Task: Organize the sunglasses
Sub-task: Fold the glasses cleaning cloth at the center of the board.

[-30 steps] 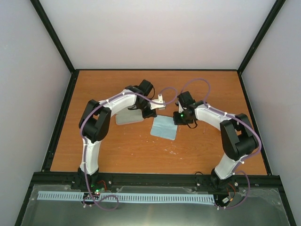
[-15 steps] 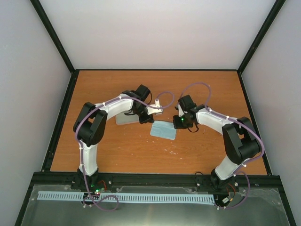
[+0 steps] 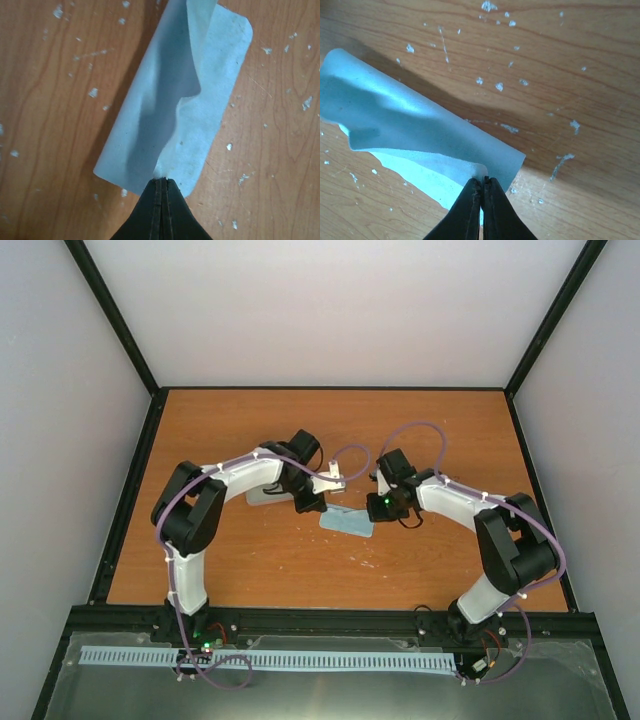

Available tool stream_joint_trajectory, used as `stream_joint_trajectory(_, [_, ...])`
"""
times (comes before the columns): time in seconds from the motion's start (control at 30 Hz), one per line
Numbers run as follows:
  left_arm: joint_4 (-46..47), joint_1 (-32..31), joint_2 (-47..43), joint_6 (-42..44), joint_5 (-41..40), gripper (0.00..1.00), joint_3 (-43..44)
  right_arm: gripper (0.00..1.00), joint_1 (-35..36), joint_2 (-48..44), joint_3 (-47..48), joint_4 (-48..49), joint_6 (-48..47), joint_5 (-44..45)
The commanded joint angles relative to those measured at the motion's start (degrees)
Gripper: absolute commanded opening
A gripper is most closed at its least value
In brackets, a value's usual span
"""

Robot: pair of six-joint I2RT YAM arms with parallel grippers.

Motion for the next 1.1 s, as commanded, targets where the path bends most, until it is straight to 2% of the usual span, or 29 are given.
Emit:
stream_joint_trajectory(0.0, [1.39,-0.96,-2.71,-0.96,0.67,0.01,-2.01,0.04,0.81,-0.98,-1.34,0.82,0.74,-0.89])
stream_joint_trajectory(0.37, [2.47,-2.05,-3.89,-1.88,0.31,0.02,-4.44,0.04,1.3,-0.58,-3.08,1.01,0.67,-2.1])
stream_joint_trajectory(0.47, [2.54,-2.21,-3.93,-1.9,0.08,0.04,-4.9,0.07,1.42,-0.5,-3.54,0.99,0.66,-2.49])
stream_joint_trajectory(0.67, [2.93,-2.5,-4.15,-1.97,-0.59,0.12,-6.3,0.17,1.48,-0.42,-4.04,1.2,1.04,-2.74])
stream_joint_trajectory(0.9, [3.38,-2.47,-5.92,-1.7,-2.43,0.24,-7.51,0.2,1.48,-1.07,-3.7,-0.06,1.2,-2.29])
stream_joint_trajectory(0.97, [4.21,-2.44,-6.92,-2.15,-3.02,0.29,-7.44,0.24,1.52,-2.67,-3.33,-1.22,1.3,-1.33])
stream_joint_trajectory(1.07, [5.85,-2.42,-8.27,-3.23,-3.46,0.29,-6.01,0.42,1.46,-6.65,-2.09,-4.02,1.7,1.72])
